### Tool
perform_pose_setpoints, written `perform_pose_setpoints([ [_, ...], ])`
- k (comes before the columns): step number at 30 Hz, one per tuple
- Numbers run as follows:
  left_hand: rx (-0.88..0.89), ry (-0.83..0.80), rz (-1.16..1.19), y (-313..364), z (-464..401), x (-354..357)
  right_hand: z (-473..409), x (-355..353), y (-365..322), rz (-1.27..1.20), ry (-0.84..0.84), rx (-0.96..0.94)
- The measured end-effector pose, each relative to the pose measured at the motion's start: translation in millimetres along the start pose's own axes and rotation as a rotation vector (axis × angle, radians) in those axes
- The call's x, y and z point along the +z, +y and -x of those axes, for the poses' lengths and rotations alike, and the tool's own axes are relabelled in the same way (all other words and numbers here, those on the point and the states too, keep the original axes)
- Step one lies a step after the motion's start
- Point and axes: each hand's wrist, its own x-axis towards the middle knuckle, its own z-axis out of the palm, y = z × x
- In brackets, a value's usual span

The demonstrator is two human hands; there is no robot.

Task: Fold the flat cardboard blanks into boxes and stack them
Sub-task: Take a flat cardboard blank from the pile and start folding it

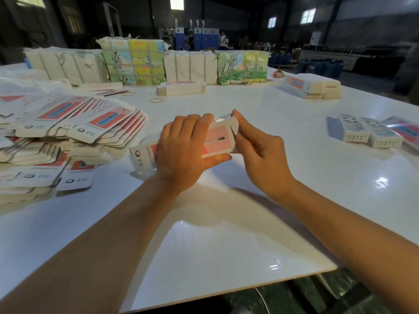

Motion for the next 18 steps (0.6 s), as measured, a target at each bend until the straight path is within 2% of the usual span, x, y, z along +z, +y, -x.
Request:
perform_pose_setpoints([
  [4, 0.007, -0.011, -0.03, 0, -1, -1, 0, 0, 1, -0.005, -0.033, 0.024],
  [13, -0.067, -0.061, -0.037, 13, -7, -6, 7, 14, -8, 0.126, -0.085, -0.006],
  [18, -0.096, -0.109, -0.119, 20, -7, -11, 10, 16, -7, 0.23, -0.118, -0.023],
])
